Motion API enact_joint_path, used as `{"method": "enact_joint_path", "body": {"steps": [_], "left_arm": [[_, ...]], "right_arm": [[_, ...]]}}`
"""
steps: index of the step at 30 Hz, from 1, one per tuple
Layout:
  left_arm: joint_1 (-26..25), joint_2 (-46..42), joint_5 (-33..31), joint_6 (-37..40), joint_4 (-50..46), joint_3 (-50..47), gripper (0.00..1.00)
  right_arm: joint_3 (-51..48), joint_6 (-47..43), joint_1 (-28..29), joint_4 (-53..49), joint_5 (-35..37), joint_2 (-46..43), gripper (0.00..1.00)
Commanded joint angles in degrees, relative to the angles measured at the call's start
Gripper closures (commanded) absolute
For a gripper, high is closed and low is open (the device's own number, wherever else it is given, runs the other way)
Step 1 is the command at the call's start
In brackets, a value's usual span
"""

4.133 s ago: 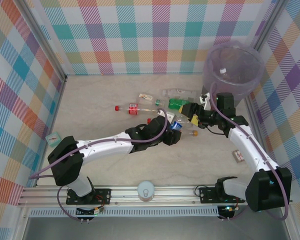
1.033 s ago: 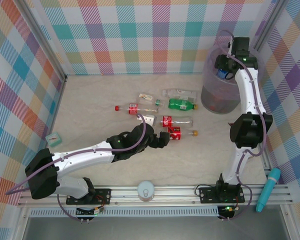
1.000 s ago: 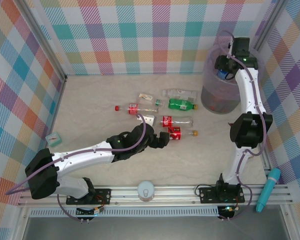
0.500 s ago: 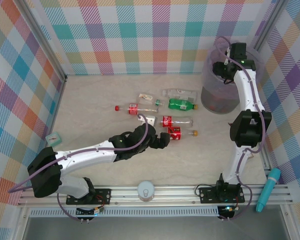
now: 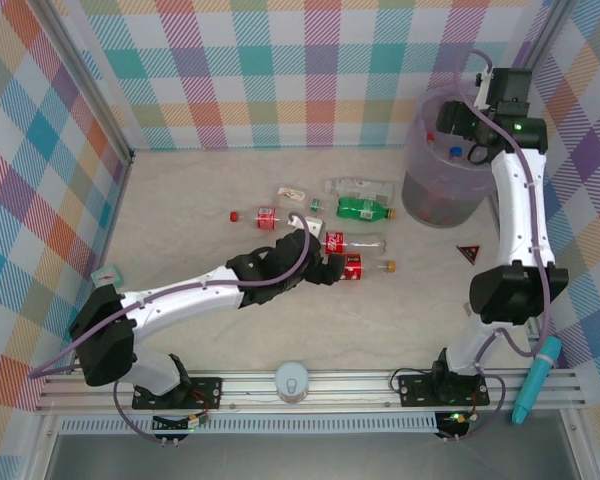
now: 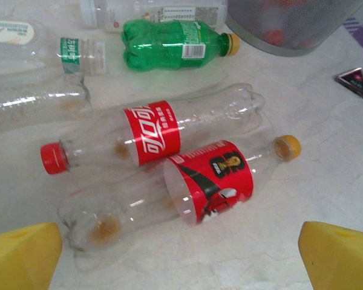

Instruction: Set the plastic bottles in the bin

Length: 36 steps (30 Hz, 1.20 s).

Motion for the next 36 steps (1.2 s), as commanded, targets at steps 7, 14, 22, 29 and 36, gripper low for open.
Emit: {"method": "enact_joint_path", "body": {"steps": [7,14,22,29,36], "left_arm": [[6.94,8.94,13.51,21.78,-6.25,8.50,0.00],[7.67,14.71,16.01,34.69,-9.77,11.50,0.00],[8.52,21.21,16.87,36.97,-11.80,13.42,0.02],[8.46,24.05,19.82,36.79,-12.96,14.28,0.07],[8.12,22.42,23.35,35.07,-11.56,10.47,0.17]], "right_arm": [[-18.51,7.68,-0.05,2.91,-17.71,-21.31,0.08],[-34.88,11.55,-0.12,4.00,-25.52,-34.33,0.08],[-44.81,13.54,-0.01,-1.71,-24.51,-47.31,0.08],[-51.18,14.78,0.04,-2.87,-25.07,-50.71,0.08],[-60.30,21.41,0.00,6.66,-29.97,-49.48,0.09]]}}
